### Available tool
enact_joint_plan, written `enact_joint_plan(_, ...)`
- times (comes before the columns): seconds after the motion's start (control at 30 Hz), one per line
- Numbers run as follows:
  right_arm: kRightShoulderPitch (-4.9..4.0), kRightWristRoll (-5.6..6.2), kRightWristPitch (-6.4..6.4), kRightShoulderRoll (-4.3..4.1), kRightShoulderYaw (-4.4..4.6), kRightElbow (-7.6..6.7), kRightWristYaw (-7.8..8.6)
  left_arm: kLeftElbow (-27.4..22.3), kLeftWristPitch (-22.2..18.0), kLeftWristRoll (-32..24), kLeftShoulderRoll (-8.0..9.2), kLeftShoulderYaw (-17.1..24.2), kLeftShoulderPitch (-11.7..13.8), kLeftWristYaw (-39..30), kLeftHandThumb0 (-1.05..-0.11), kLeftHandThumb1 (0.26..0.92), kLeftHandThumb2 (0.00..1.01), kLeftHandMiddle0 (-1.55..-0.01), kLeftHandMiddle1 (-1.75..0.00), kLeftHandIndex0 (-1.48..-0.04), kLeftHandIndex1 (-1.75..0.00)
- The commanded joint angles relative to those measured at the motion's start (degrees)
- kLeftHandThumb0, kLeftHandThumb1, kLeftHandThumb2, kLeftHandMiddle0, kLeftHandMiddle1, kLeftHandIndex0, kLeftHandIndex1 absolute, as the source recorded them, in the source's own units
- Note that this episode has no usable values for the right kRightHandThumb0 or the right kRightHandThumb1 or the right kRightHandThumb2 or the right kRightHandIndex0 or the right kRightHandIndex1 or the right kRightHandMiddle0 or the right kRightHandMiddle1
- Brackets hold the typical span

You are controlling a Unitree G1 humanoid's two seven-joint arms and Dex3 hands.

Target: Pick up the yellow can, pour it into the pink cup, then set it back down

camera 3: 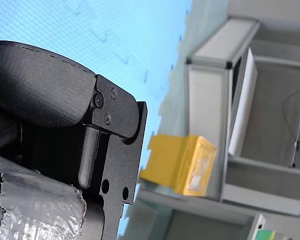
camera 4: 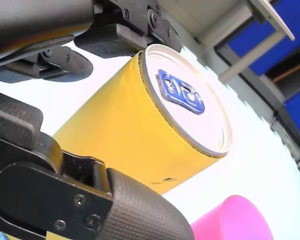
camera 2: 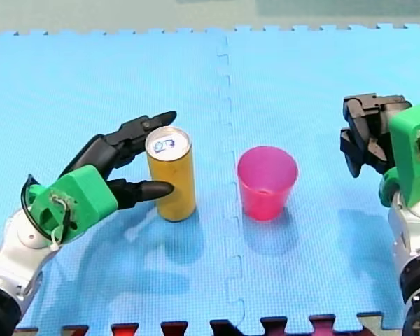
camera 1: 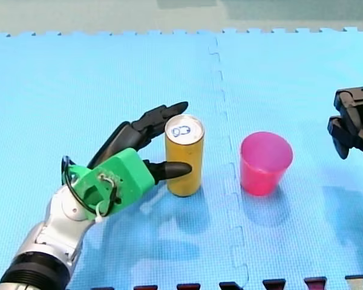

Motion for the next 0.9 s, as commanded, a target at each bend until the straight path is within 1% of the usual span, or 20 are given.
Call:
enact_joint_plan(0.0,0.04,0.25,-0.3,-0.09,-0.11,0.01,-0.01,0.6,-0.7,-0.2,0.01,0.0,-0.5,-0.2,-1.048,0.907,0.02,-0.38,0.0,-0.35,0.0)
enact_joint_plan(0.2,0.08,0.49,-0.38,-0.02,-0.29,-0.01,0.11,1.6,-1.4,-0.2,-0.1,0.1,-1.0,-0.4,-1.048,0.91,0.01,-0.38,0.0,-0.35,0.0)
enact_joint_plan(0.47,0.26,0.63,-0.45,-0.14,-0.41,-0.02,0.42,2.3,-1.7,-0.5,-0.27,0.3,-1.4,-0.6,-1.048,0.913,0.01,-0.39,-0.01,-0.35,0.0)
enact_joint_plan(0.67,0.31,0.59,-0.49,-0.43,-0.42,-0.01,0.57,2.6,-2.0,-0.7,0.73,1.0,-1.6,-0.6,-1.048,0.915,0.01,-0.4,-0.01,-0.35,0.0)
enact_joint_plan(0.87,0.25,0.57,-0.34,-0.61,-0.41,0.08,0.6,2.5,-2.5,-0.9,1.3,1.5,-1.4,-0.3,-1.048,0.916,0.01,-0.4,-0.01,-0.36,0.0)
